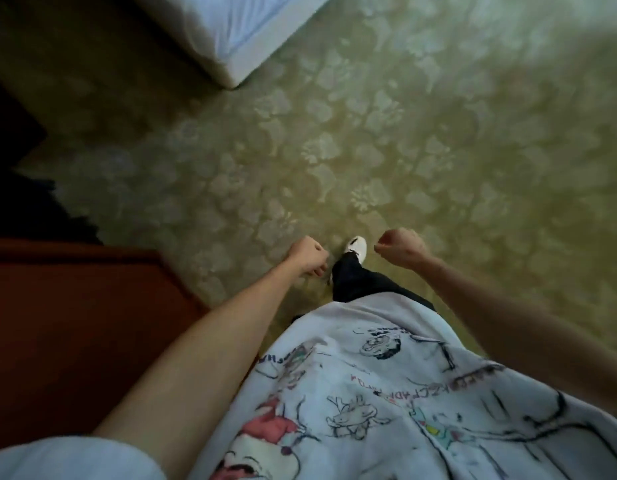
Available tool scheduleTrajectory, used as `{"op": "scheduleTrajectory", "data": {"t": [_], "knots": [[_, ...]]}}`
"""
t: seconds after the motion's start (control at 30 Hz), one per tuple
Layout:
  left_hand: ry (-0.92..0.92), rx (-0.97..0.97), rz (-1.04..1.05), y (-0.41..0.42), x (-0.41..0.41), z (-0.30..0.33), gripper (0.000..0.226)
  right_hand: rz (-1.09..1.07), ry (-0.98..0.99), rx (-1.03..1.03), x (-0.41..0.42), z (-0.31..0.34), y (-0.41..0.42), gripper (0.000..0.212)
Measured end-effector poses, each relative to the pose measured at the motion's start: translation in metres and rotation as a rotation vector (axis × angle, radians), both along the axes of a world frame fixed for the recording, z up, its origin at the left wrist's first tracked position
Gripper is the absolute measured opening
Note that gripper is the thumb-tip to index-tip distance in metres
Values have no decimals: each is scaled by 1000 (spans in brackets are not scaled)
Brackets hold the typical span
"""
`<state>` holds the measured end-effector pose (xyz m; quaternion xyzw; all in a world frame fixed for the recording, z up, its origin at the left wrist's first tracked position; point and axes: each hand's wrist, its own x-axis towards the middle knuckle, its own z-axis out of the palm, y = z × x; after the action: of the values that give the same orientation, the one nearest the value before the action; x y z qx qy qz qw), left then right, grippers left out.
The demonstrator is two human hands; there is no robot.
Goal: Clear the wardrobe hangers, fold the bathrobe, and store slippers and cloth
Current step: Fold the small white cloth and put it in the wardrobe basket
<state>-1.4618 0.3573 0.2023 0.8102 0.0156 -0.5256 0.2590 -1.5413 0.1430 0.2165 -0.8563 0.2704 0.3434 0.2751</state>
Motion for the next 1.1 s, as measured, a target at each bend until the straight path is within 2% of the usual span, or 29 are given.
{"op": "scheduleTrajectory", "data": {"t": [0.17, 0.37, 0.5, 0.67, 0.77, 0.97, 1.1], "knots": [[12, -4, -223, -111, 64, 0, 25, -333, 46, 6, -29, -9, -104, 29], [-124, 31, -276, -199, 150, 11, 25, -432, 19, 13, 30, -9, -189, 30], [-165, 87, -181, -216, 202, 5, 25, -390, -96, 60, 122, 4, -227, 28], [-98, 149, -68, -234, 269, -14, 24, -246, -208, 106, 253, 15, -273, 33], [-42, 173, -9, -261, 318, -29, 26, -136, -222, 102, 328, 10, -309, 26], [-28, 165, 22, -362, 444, -28, 29, -27, -173, 66, 454, 14, -412, 25], [-53, 84, 25, -449, 535, -10, 26, -47, -124, 8, 515, 17, -497, 24]]}}
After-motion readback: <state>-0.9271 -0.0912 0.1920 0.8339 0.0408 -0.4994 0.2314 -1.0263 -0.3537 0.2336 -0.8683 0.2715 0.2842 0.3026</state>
